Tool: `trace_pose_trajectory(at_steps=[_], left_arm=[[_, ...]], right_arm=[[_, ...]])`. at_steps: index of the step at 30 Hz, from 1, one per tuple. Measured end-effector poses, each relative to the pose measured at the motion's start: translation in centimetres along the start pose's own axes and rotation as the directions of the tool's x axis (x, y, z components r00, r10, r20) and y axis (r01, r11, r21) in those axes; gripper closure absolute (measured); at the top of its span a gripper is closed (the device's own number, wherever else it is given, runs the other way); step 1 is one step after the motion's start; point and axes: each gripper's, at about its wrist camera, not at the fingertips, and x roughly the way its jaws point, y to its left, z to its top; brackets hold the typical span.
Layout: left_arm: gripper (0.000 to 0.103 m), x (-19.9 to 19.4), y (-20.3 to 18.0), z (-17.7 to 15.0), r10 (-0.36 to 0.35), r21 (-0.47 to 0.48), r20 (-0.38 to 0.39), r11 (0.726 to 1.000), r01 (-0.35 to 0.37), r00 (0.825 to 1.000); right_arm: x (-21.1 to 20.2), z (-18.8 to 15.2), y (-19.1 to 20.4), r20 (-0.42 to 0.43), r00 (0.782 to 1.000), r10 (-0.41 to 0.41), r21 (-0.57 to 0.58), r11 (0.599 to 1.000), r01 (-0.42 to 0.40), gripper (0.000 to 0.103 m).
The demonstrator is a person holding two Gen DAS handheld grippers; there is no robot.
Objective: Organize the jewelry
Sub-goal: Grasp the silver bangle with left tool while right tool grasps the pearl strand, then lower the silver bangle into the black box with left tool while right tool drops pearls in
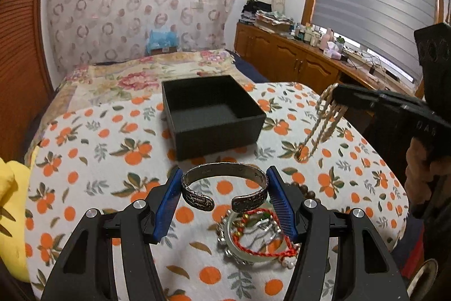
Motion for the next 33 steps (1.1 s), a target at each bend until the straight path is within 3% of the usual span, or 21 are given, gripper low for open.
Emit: trace_pose_trajectory(at_steps=[15, 27, 33], left_arm=[[0.045, 2.7, 2.1, 5.1, 0.039, 0.004, 0.026, 0.999, -0.040, 0.999], [0.045, 10.3, 3.2, 8.5, 0.053, 0.007, -0.059, 0.999, -0.053, 0.997], [0.037, 10.7, 3.8, 8.5, 0.035, -0.026, -0.046, 0.999, -0.037, 0.998]], right_arm=[[3.8, 6.6, -0.6, 0.042, 0.999, 0.020, -0.061, 0.998, -0.018, 0.093], [8.9, 7.8, -3.4, 0.001, 0.998, 0.060, -0.030, 0.998, -0.060, 0.093], [10.8, 7.4, -4.2, -0.030, 0.996, 0.079, -0.018, 0.997, -0.079, 0.093]])
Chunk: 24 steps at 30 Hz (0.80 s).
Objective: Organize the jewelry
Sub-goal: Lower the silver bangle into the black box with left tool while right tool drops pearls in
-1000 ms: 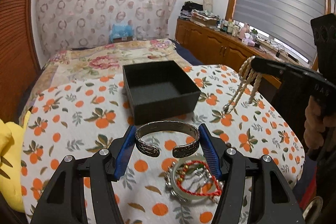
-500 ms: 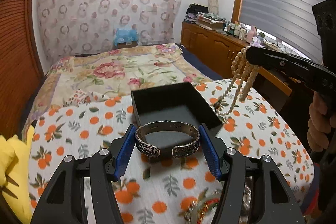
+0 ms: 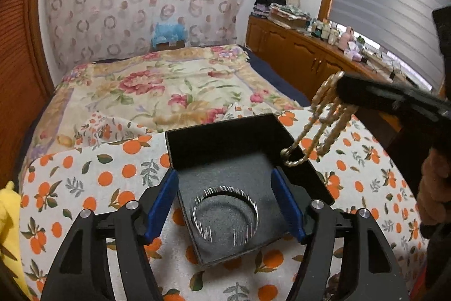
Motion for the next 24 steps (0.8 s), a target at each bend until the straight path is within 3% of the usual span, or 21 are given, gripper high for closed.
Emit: trace_pose_trajectory(at_steps=[8, 15, 24], left_arm=[[0.037, -1.3, 1.8, 0.1, 0.047, -0.032, 0.060, 0.998, -0.045, 0.997], [0.037, -1.1, 3.6, -0.2, 0.065, -0.058, 0.055, 0.996, -0.062, 0.996], [0.037, -1.8, 3.1, 0.1, 0.070, -0.040, 0.074, 0.997, -0.067, 0.995]], right_arm=[[2.5, -1.1, -0.1, -0.057, 0.998, 0.007, 0.001, 1.000, -0.007, 0.093], [4.3, -2.3, -0.3, -0.095, 0.995, -0.010, 0.020, 1.000, 0.012, 0.091], [1.4, -4.0, 0.5, -0.083, 0.994, -0.074, -0.003, 0.997, 0.074, 0.091]])
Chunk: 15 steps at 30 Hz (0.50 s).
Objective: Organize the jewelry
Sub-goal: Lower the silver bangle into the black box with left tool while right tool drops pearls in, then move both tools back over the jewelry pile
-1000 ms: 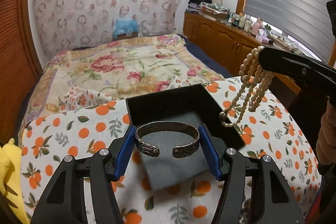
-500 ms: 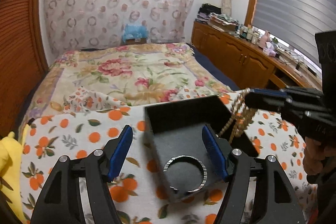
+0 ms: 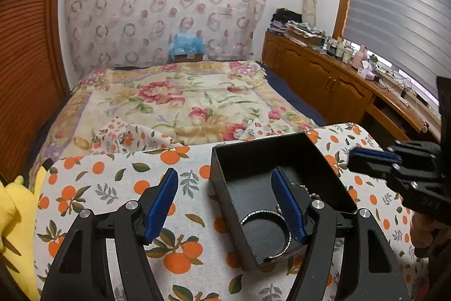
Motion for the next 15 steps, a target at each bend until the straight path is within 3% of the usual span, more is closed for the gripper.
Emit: trace_pose_trajectory(at_steps=[9, 15], left_arm=[[0.037, -3.0, -3.0, 0.4, 0.006, 0.068, 0.024, 0.998, -0.007, 1.000], [0.037, -5.8, -4.5, -1.8, -0.026, 0.084, 0.004, 0.996, 0.026, 1.000]], right_arm=[[-4.3, -4.7, 1.1, -0.015, 0.998, -0.055, -0.012, 0.998, 0.055, 0.090], [-6.1, -8.1, 1.8, -0.029, 0.998, -0.054, 0.027, 0.998, 0.055, 0.089]])
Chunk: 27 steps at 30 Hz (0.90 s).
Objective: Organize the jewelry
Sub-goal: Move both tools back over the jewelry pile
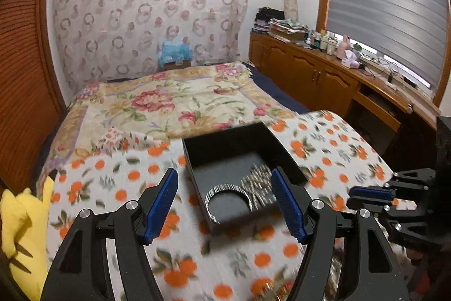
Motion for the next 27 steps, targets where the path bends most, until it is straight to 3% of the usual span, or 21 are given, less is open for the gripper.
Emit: trace_pose_trajectory(at_steps=[6, 11, 16, 27], left_arm=[[0.037, -1.8, -0.2, -4.9, -0.003, -0.019, -0.057, 1.000, 0.001, 0.998], [0.037, -3.9, 0.0, -8.3, 0.019, -0.023, -0.076, 1.000, -0.021, 0.997], [0.037, -5.7, 0.9, -10.3, 0.017, -0.048, -0.079, 0.999, -0.021, 0.997], [0.037, -6.8, 2.3, -12.8, 0.021, -0.080, -0.096, 0.996, -0.029, 0.995]], right_arm=[[-1.2, -3.1, 2.6, -0.012, 0.999, 0.052, 0.017, 0.999, -0.052, 0.080], [-2.2, -4.5, 5.2, -0.017, 0.996, 0.089, 0.006, 0.996, -0.089, 0.079], [-2.4, -5.2, 7.7, -0.037, 0.991, 0.132, -0.011, 0.991, -0.132, 0.064], [-0.2, -4.9, 11.2, -0.111, 0.986, 0.123, -0.123, 0.983, -0.137, 0.063]])
